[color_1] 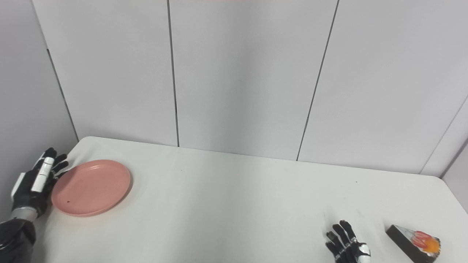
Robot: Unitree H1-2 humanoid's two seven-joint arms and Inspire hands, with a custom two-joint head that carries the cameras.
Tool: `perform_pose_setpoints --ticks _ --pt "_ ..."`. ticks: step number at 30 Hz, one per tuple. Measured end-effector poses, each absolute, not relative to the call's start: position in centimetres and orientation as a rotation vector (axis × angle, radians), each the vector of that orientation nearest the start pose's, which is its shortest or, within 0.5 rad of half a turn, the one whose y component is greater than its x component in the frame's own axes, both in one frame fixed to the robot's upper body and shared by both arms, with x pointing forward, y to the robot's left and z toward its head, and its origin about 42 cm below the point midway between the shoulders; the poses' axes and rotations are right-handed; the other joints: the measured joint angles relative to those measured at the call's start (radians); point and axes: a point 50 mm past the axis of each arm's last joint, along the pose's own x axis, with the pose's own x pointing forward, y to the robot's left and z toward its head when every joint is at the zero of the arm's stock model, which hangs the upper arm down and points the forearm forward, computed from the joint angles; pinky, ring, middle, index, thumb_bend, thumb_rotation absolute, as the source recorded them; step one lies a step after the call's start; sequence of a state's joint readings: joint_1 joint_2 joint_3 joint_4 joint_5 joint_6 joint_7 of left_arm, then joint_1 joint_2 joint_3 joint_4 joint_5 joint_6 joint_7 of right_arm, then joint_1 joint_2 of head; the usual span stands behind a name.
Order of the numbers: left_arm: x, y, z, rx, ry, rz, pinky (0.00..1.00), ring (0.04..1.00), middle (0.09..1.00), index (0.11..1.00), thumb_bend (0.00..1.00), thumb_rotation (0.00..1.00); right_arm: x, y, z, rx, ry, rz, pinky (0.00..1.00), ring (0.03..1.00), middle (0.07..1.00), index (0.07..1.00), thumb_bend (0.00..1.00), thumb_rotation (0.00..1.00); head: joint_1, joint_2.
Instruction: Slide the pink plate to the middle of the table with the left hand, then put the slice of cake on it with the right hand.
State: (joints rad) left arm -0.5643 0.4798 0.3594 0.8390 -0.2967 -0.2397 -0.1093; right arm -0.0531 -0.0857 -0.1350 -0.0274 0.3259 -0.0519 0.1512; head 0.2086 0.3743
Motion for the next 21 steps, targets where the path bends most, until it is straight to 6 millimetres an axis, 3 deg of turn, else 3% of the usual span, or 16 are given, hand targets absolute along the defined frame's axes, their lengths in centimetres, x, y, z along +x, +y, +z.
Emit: perform_pose_setpoints --ticks 11,21 --pt "42.8 46.1 16.4 -0.082 -0.153 0.35 0.78 0.879 0.865 0.903 0.83 0.75 29.9 -26.5 12.7 0.23 -0.172 0.039 0.91 0.885 0.908 0.91 0.69 0.98 -0.005 0.005" --pt "42.8 42.1 16.4 -0.15 -0.173 0.253 0.79 0.903 0.895 0.913 0.85 0.77 29.9 -26.4 12.7 0.226 -0.171 0.043 0.88 0.875 0.899 0.905 0.7 0.97 -0.015 0.015"
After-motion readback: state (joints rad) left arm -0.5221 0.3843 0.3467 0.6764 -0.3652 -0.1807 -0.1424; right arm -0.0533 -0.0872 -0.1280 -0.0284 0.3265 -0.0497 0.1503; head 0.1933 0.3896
